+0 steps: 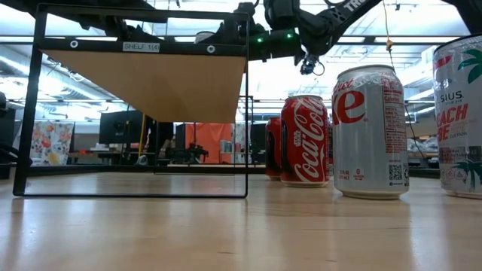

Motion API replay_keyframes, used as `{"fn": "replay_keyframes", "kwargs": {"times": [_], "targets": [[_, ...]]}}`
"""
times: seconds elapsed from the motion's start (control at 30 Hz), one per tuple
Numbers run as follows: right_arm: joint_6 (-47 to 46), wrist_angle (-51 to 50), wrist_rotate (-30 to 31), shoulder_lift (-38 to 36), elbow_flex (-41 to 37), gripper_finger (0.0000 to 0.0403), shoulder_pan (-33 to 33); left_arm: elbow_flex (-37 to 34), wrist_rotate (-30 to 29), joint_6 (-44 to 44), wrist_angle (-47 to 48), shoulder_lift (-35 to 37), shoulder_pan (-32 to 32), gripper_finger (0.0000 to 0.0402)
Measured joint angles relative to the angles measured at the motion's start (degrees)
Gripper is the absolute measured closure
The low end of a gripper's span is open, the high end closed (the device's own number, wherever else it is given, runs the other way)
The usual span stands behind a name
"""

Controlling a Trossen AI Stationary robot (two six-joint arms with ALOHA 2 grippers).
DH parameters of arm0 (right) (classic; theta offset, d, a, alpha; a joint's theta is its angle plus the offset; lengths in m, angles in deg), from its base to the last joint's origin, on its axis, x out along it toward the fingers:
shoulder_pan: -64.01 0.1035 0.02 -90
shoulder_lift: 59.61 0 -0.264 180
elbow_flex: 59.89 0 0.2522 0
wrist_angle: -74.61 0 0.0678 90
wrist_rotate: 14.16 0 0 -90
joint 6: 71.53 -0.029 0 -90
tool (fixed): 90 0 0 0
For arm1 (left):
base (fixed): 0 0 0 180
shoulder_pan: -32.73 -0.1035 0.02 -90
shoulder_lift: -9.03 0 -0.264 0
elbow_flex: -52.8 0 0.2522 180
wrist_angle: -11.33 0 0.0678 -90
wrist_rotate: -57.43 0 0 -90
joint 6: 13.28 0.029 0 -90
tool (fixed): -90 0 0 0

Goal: Place canned beverage on shelf
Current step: Put the bottom white-pink soda can on the shelf

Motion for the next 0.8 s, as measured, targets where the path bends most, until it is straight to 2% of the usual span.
{"fn": "replay_keyframes", "kwargs": {"times": [0.8], "targets": [[2.54,-11.26,0.02,-10.09,0.02,0.0082,0.81,-0.03,-0.77,1.44,0.18,-1.07,0.0,0.0036]]}}
